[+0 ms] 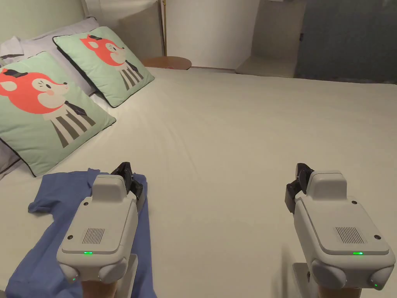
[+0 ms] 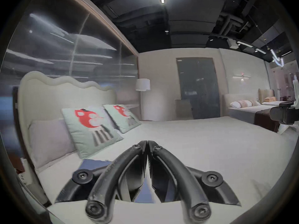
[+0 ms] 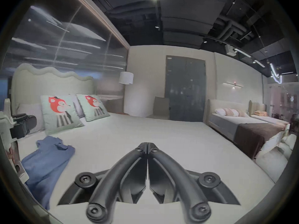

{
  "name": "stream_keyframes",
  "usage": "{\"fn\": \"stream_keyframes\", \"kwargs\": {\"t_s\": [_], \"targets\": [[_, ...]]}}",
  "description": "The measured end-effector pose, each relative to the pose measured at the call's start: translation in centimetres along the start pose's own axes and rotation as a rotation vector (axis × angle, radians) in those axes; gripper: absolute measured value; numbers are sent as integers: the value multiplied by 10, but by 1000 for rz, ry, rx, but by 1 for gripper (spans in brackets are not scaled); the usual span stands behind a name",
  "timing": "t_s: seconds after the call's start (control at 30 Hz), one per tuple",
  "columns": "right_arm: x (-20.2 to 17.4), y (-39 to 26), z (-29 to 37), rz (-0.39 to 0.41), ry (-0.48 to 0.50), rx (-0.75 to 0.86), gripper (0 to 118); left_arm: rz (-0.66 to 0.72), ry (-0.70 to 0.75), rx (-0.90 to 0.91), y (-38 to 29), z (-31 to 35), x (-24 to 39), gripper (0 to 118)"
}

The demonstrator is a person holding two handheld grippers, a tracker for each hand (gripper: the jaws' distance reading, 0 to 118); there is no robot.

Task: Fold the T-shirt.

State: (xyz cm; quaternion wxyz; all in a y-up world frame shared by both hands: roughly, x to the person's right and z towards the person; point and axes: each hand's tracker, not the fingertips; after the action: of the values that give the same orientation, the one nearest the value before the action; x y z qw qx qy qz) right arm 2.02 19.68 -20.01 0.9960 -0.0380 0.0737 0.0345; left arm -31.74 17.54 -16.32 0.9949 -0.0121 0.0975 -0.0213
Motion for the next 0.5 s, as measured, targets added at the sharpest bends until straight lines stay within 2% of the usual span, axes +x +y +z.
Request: {"fn": "stream_keyframes", "kwargs": {"t_s": [0.27,0.5], "targets": [[-106,6,-27,5,241,1,1,-34,238,-26,-5,37,-105,0],[-159,6,-33,-2,339,-2,1,-31,352,-63,-13,61,-155,0]]}}
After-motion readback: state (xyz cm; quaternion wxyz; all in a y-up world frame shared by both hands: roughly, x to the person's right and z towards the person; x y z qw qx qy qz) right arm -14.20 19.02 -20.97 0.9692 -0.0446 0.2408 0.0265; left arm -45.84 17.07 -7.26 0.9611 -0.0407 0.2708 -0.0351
